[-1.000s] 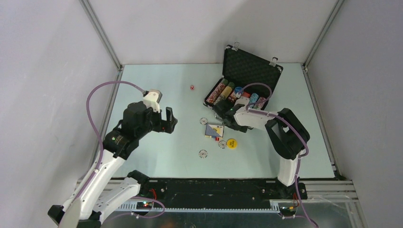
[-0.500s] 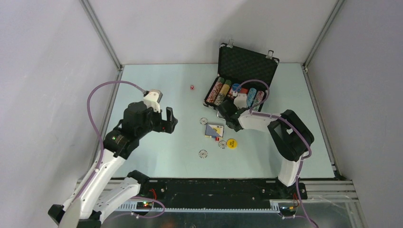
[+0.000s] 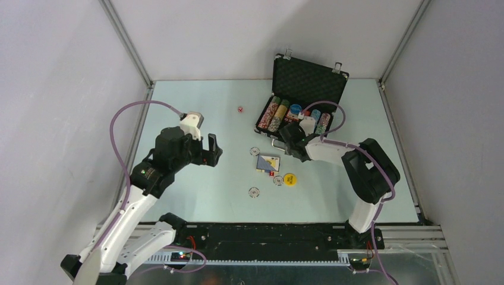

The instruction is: Pack up texas hold em set

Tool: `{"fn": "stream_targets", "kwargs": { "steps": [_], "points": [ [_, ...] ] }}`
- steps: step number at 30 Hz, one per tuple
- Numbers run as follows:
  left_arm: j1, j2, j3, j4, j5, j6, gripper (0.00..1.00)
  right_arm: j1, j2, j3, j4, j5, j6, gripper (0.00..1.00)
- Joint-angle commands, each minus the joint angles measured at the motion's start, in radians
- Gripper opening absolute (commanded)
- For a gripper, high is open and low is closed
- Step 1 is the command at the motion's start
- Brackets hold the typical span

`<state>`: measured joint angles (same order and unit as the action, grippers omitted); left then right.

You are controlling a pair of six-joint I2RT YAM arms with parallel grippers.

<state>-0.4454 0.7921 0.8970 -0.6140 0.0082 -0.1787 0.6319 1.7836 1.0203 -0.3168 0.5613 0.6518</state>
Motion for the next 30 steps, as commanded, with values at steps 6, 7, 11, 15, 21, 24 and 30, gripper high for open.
{"fn": "stream_targets", "kwargs": {
  "steps": [6, 7, 11, 15, 21, 24, 30],
  "points": [
    [0.007, 0.002, -0.009, 0.026, 0.019, 0.016, 0.97, 0.014, 0.048, -0.065, -0.182, -0.193, -0.040, 0.73],
    [0.008, 0.003, -0.009, 0.026, 0.019, 0.016, 0.97, 0.014, 0.043, -0.075, -0.184, -0.202, -0.039, 0.73],
    [0.008, 0.004, -0.010, 0.025, 0.019, 0.016, 0.97, 0.019, 0.024, -0.109, -0.190, -0.226, -0.027, 0.73],
    [0.008, 0.005, -0.009, 0.026, 0.017, 0.016, 0.97, 0.023, 0.014, -0.143, -0.203, -0.237, -0.007, 0.74],
    [0.008, 0.007, -0.010, 0.025, 0.016, 0.016, 0.97, 0.036, -0.009, -0.189, -0.202, -0.263, 0.029, 0.74],
    [0.008, 0.009, -0.011, 0.025, 0.014, 0.017, 0.97, 0.044, -0.013, -0.199, -0.214, -0.257, 0.049, 0.74],
    [0.008, 0.008, -0.011, 0.025, 0.013, 0.017, 0.97, 0.074, -0.024, -0.236, -0.219, -0.252, 0.094, 0.74]
  ]
}}
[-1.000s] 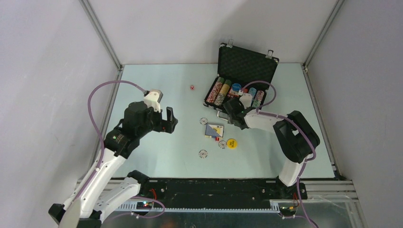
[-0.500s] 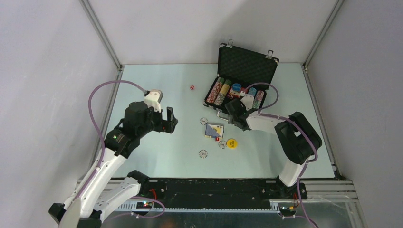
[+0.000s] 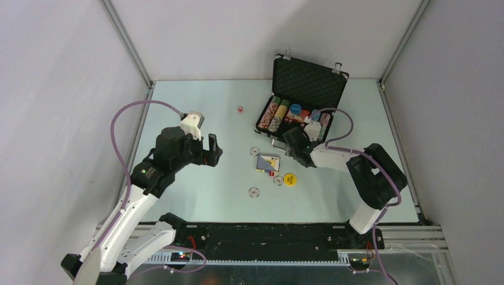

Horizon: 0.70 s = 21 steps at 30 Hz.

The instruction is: Pack up texas hold em set

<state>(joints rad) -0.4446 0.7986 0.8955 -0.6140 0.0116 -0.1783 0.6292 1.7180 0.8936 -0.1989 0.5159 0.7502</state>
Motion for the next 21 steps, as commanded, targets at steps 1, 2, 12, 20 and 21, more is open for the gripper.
{"fn": "stream_targets", "kwargs": {
  "steps": [1, 2, 12, 20, 21],
  "points": [
    [0.007, 0.002, -0.010, 0.025, 0.010, 0.017, 0.97, 0.079, 0.040, -0.114, -0.337, -0.207, 0.002, 0.74],
    [0.007, 0.003, -0.010, 0.025, 0.010, 0.017, 0.97, 0.082, 0.035, -0.118, -0.339, -0.206, 0.006, 0.74],
    [0.007, 0.008, -0.012, 0.025, 0.007, 0.017, 0.97, 0.112, -0.005, -0.144, -0.364, -0.175, 0.058, 0.74],
    [0.008, 0.015, -0.010, 0.025, -0.008, 0.018, 0.97, 0.079, -0.197, -0.091, -0.401, -0.040, 0.086, 0.76],
    [0.008, 0.015, -0.011, 0.025, -0.008, 0.018, 0.97, 0.081, -0.221, -0.083, -0.403, -0.012, 0.083, 0.76]
  ]
}}
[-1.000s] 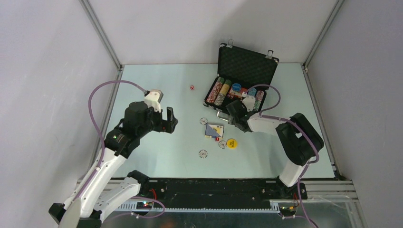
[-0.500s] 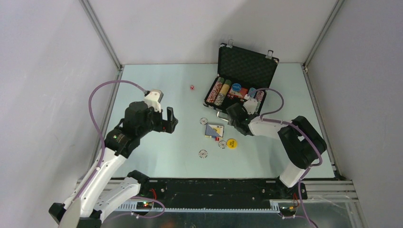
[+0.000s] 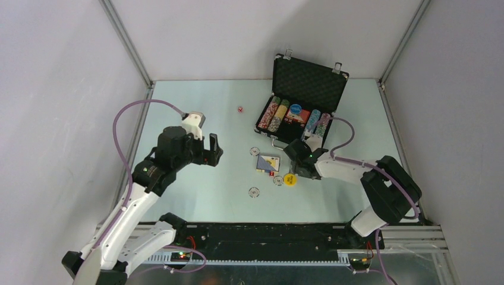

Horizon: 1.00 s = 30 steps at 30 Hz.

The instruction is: Pack up texas hold em set

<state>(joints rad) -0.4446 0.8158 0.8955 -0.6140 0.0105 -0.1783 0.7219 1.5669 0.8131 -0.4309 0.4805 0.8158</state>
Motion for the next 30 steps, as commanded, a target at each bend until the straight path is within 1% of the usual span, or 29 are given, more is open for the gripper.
{"fn": "stream_targets", "kwargs": {
  "steps": [1, 4, 7, 11, 13, 16, 18, 21, 23, 25, 27, 29, 30],
  "points": [
    [0.007, -0.001, -0.012, 0.025, -0.021, 0.019, 0.97, -0.008, -0.118, 0.012, -0.172, 0.046, 0.011, 0.76],
    [0.009, 0.002, -0.011, 0.026, -0.043, 0.018, 0.97, 0.010, -0.216, 0.028, -0.144, 0.071, -0.029, 0.76],
    [0.011, 0.015, -0.008, 0.025, -0.050, 0.013, 0.97, 0.014, -0.326, 0.032, -0.084, 0.033, -0.109, 0.76],
    [0.012, 0.053, 0.021, 0.022, -0.067, -0.011, 0.96, -0.016, -0.402, 0.045, -0.033, -0.038, -0.194, 0.77],
    [0.012, 0.070, 0.045, 0.023, -0.070, -0.044, 0.96, -0.037, -0.408, 0.064, -0.023, -0.079, -0.219, 0.77],
    [0.012, 0.110, 0.083, 0.031, -0.079, -0.112, 0.94, -0.045, -0.403, 0.092, -0.027, -0.100, -0.234, 0.78],
    [0.010, 0.138, 0.094, 0.051, -0.080, -0.143, 0.91, -0.046, -0.403, 0.097, -0.029, -0.109, -0.242, 0.77],
    [0.009, 0.164, 0.113, 0.055, -0.081, -0.152, 0.89, -0.047, -0.405, 0.098, -0.018, -0.122, -0.253, 0.78],
    [0.009, 0.156, 0.124, 0.054, -0.094, -0.137, 0.90, -0.047, -0.389, 0.099, 0.024, -0.148, -0.271, 0.77],
    [0.009, 0.134, 0.139, 0.039, -0.120, -0.098, 0.91, -0.047, -0.345, 0.114, 0.073, -0.180, -0.291, 0.77],
    [0.008, 0.108, 0.150, 0.016, -0.152, -0.065, 0.92, -0.041, -0.269, 0.167, 0.099, -0.203, -0.305, 0.77],
    [0.009, 0.071, 0.136, 0.009, -0.165, -0.029, 0.92, -0.022, -0.145, 0.240, 0.125, -0.219, -0.337, 0.77],
    [0.009, 0.045, 0.116, 0.008, -0.172, -0.019, 0.93, -0.006, -0.114, 0.297, 0.130, -0.222, -0.343, 0.77]
  ]
}}
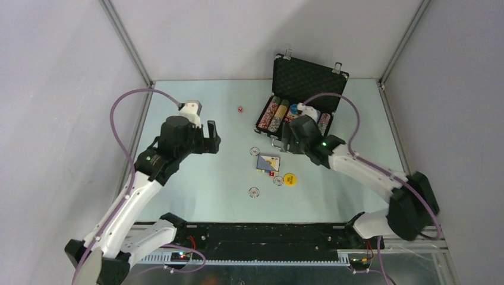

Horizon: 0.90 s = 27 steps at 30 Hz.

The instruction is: Pack up texas hold em set

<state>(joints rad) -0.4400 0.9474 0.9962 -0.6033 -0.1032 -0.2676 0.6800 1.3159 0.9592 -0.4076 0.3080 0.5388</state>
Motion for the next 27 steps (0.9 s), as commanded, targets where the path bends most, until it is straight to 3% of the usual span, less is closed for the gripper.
{"fn": "stream_targets", "kwargs": {
  "steps": [1, 8, 12, 16, 18, 27],
  "points": [
    [0.004, -0.111, -0.009, -0.001, -0.076, 0.088, 0.93, 0.049, 0.204, 0.214, 0.115, -0.051, -0.077, 0.77],
    [0.004, -0.201, -0.105, 0.017, -0.170, 0.089, 0.93, 0.075, 0.570, 0.596, 0.103, -0.075, -0.066, 0.75],
    [0.004, -0.223, -0.115, 0.026, -0.152, 0.085, 0.93, 0.083, 0.877, 0.933, 0.003, -0.057, -0.072, 0.75],
    [0.006, -0.235, -0.121, 0.026, -0.151, 0.084, 0.93, 0.075, 1.130, 1.375, -0.142, -0.025, -0.080, 0.75],
    [0.006, -0.247, -0.124, 0.028, -0.149, 0.085, 0.93, 0.061, 1.212, 1.484, -0.155, -0.030, -0.063, 0.74],
    [0.018, -0.260, -0.125, 0.030, -0.106, 0.085, 0.93, -0.017, 1.258, 1.422, 0.020, -0.092, 0.108, 0.71]
  ]
}}
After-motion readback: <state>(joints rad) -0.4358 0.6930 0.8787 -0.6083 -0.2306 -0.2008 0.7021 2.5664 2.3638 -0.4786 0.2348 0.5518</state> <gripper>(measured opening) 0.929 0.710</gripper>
